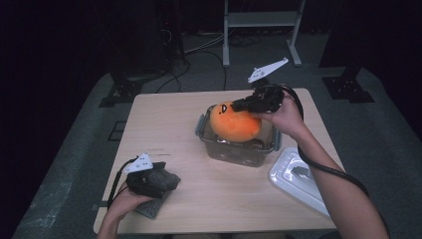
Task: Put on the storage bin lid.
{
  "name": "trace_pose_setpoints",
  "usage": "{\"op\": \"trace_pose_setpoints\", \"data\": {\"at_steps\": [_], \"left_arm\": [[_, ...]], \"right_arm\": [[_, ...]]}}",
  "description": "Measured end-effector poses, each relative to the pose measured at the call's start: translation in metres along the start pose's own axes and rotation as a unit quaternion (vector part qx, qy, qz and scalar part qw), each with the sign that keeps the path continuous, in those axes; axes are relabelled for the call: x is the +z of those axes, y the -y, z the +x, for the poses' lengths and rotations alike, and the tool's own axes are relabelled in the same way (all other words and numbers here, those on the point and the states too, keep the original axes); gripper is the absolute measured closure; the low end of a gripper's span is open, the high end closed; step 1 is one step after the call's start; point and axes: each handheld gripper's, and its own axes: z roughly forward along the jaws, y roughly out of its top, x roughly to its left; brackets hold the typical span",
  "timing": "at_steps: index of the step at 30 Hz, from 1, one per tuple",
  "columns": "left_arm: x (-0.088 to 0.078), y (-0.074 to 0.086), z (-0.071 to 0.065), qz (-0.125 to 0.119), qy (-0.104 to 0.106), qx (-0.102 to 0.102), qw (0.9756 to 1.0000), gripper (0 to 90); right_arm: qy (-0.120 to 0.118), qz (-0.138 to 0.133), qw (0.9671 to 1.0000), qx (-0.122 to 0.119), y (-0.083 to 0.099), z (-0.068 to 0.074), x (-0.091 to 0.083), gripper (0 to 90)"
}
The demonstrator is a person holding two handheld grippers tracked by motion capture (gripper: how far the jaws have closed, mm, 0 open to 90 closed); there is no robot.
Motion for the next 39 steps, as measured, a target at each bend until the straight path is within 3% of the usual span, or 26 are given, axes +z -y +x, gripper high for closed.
{"op": "trace_pose_setpoints", "data": {"at_steps": [20,39], "left_arm": [[0.001,0.001,0.000,0.006,0.003,0.000,1.0000,7.9],[0.000,0.001,0.000,0.006,0.005,0.000,1.0000,7.9]], "right_arm": [[0.003,0.032,0.9993,0.019,0.021,-0.029,0.029,84.3],[-0.005,0.042,0.9984,0.036,0.034,-0.042,0.047,84.2]]}}
